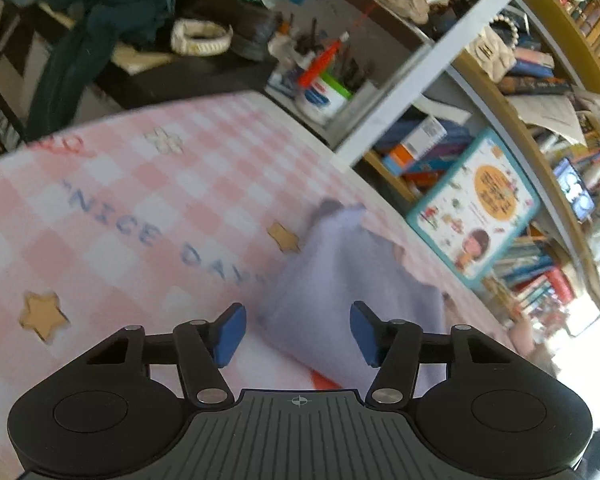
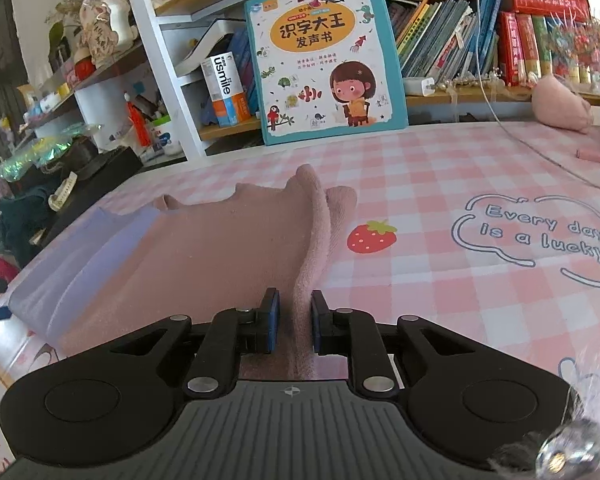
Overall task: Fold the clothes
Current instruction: 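Grasp the lavender end with the left gripper while the right gripper grasps the pink end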
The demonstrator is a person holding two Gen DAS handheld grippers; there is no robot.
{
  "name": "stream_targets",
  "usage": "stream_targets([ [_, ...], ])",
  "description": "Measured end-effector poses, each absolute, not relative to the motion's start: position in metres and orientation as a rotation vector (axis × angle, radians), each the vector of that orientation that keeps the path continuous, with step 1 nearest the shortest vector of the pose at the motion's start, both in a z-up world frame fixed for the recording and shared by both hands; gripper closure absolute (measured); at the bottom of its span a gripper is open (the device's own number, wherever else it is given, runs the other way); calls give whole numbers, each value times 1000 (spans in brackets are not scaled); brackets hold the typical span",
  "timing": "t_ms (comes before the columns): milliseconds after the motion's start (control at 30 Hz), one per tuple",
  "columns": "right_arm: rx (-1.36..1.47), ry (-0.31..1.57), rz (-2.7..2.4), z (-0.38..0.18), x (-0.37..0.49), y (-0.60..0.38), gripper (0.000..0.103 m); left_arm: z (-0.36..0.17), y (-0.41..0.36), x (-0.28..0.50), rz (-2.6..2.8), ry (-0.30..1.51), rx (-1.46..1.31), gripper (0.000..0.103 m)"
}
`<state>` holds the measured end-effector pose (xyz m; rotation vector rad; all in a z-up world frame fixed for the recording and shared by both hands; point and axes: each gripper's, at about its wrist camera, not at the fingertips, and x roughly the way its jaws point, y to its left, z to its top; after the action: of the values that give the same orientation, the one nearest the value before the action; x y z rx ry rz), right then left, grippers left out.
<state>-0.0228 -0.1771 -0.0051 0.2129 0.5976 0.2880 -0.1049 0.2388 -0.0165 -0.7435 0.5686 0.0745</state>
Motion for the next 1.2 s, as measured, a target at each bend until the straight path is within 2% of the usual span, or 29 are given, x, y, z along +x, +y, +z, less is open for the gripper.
stream_targets([
  [167,210,600,288,-5,-23,-177,86,-25,234,-92,125,573,-772,60],
  [300,231,605,295,-6,-21,-180,86,-27,233,-85,157,548,-796,63],
  [400,240,607,299,-7,-22,-181,86,-29,234,-78,138,554,-821,72],
  [467,239,607,301,-6,-22,-181,86,-27,237,-74,99,543,-854,82],
  [533,235,607,300,-6,-22,-181,86,-10,233,-77,41,475,-809,83],
  [633,231,606,298,-6,-22,-180,86,16,217,-84,-39,390,-688,82],
  [733,230,606,298,-6,-22,-180,86,9,220,-84,-9,434,-712,81],
  [833,237,607,300,-7,-22,-181,86,-13,238,-84,51,487,-839,75],
  [867,241,608,301,-7,-22,-181,86,-19,241,-86,63,495,-872,69],
  [1000,258,612,305,-7,-21,-184,85,-29,247,-95,106,518,-936,64],
  [1067,266,613,307,-7,-21,-185,85,-31,247,-101,123,533,-945,51],
  [1200,272,615,309,-7,-21,-185,85,-32,238,-108,127,532,-934,50],
])
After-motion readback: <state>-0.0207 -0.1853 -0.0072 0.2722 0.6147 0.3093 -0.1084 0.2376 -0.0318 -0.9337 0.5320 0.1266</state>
